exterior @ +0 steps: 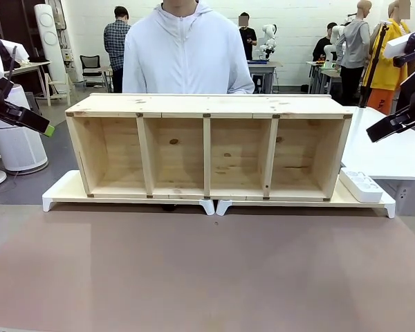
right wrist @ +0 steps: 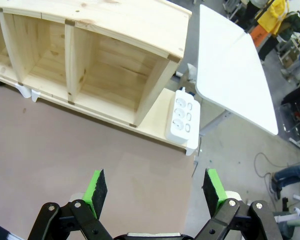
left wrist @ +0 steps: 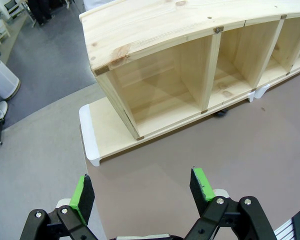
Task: Perform cable management.
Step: When the cord part of the Power Cable appears at the lower middle area of the table and stops, grasp the cord part of the Power Cable.
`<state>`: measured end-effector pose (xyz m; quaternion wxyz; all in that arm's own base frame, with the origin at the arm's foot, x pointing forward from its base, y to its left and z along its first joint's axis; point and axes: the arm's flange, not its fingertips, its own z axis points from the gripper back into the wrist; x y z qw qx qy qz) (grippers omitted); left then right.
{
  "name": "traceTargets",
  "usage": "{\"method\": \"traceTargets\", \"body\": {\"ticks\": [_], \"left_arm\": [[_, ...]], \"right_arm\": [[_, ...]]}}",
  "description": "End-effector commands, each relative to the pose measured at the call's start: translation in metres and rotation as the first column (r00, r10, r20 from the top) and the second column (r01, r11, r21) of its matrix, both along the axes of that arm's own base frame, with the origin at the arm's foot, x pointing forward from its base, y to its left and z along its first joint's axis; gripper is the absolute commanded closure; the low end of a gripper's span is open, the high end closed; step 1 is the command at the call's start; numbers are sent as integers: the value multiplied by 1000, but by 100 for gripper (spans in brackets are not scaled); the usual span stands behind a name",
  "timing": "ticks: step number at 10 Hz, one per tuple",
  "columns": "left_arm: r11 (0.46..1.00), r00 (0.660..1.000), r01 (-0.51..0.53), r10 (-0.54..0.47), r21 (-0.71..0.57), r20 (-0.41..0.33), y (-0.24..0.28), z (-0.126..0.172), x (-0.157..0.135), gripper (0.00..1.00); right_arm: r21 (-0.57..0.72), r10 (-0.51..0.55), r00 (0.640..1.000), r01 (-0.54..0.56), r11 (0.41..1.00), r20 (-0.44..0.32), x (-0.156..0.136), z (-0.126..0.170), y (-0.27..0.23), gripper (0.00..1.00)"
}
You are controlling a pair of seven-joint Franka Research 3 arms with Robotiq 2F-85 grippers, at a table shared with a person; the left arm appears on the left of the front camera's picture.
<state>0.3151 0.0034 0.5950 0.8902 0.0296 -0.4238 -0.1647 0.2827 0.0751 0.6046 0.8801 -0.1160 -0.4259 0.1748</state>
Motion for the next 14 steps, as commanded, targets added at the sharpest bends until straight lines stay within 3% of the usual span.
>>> {"method": "traceTargets", "body": {"ticks": [1, 14], "left_arm": [[1000, 1000, -2, 2, -3, 7, 1, -1, 2, 0], [1000, 1000, -2, 2, -3, 7, 1, -1, 2, 0]], "right_arm": [[-7, 4, 1000, -4, 1000, 5, 0, 1, 0, 0], [-7, 4, 1000, -4, 1000, 5, 0, 1, 0, 0]]}}
